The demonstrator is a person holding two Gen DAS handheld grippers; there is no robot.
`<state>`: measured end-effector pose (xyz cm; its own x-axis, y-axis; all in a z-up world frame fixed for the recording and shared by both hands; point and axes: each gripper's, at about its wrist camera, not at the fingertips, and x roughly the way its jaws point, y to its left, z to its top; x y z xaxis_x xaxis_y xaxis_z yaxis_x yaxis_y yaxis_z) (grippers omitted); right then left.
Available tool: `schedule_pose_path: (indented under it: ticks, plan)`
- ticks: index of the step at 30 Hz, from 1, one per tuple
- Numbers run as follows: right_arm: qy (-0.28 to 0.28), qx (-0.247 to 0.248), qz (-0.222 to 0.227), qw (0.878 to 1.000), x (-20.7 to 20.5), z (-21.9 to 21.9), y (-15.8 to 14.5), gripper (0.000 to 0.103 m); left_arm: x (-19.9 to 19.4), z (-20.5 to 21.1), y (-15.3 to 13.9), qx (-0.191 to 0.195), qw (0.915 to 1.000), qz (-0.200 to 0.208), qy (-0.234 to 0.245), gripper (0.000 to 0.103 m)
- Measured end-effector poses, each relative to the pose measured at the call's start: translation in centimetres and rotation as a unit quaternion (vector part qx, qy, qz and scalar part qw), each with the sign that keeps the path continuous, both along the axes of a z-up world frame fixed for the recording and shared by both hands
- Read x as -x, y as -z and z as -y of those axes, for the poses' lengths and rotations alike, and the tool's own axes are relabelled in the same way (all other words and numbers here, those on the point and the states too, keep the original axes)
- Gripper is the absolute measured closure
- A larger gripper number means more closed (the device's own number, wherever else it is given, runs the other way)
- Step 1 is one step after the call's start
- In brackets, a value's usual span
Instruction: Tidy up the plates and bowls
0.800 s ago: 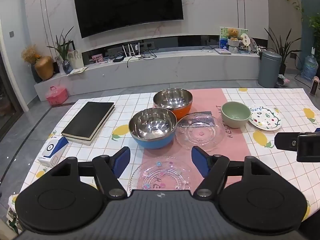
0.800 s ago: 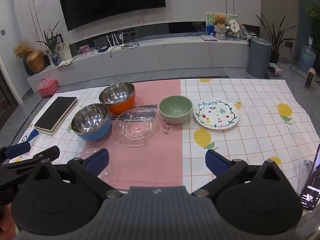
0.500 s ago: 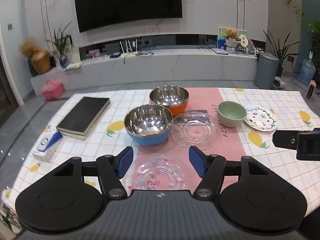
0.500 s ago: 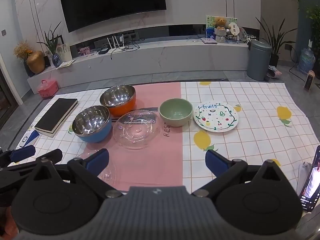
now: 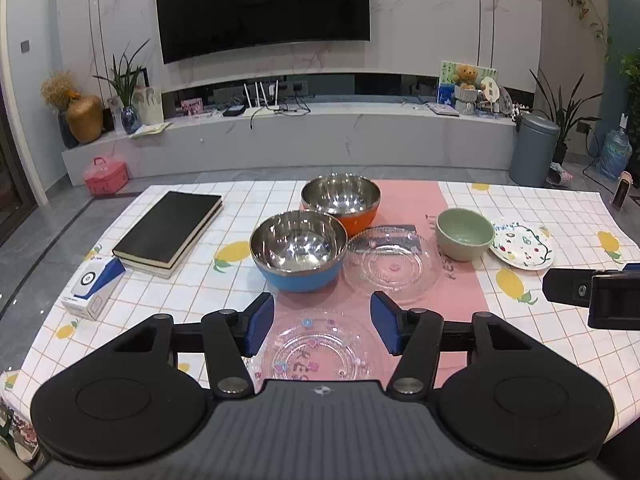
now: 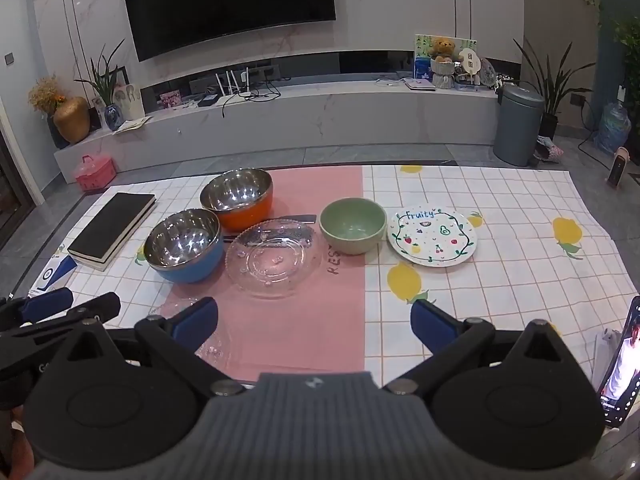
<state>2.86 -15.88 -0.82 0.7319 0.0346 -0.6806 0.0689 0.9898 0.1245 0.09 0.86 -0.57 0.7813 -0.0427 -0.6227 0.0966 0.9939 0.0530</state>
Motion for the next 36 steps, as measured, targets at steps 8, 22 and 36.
schedule_pose_path:
  ticks: [8,22,36]
  plan:
    - [-0.004,0.004,-0.002,1.000,-0.1,-0.4,0.0,0.003,0.1,-0.4,0.2,0.007,0.9999,-0.006,-0.007,0.037]
    - [-0.013,0.006,-0.009,1.000,-0.1,-1.1,0.2,0.003,0.0,-0.6,0.3,0.012,0.9997,-0.019,-0.005,0.037]
    - [-0.016,0.008,-0.014,1.000,-0.1,-1.3,0.3,0.003,-0.1,-0.4,0.6,0.010,0.9996,-0.028,0.000,0.037]
